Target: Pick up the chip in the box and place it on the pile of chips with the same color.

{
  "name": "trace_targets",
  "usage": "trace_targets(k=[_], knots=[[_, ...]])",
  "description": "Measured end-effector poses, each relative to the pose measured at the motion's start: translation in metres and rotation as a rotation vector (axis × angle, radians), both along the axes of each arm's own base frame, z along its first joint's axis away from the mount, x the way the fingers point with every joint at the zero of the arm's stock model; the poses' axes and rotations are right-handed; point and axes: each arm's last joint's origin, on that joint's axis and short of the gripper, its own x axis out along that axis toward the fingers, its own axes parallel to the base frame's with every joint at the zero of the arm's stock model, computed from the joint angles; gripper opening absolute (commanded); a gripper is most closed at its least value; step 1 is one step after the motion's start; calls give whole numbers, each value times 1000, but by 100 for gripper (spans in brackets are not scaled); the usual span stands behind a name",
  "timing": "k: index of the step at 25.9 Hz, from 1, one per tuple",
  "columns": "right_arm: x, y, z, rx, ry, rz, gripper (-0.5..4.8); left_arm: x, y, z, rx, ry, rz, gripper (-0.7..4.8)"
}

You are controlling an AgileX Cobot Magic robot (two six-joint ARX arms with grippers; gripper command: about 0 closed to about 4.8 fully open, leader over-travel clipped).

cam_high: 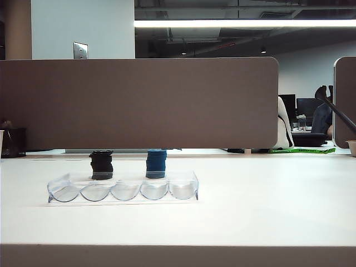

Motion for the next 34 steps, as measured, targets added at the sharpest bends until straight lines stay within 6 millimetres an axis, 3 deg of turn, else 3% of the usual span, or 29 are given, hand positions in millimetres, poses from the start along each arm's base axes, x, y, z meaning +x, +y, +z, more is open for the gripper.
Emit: trace_targets(k=[5,34], knots=[[1,0,-8,-18,84,-2,-5,0,-1,0,1,3,-22,-4],[1,-1,-10,-18,106,-47,-5,0,1,-4,1,44,26,-3]])
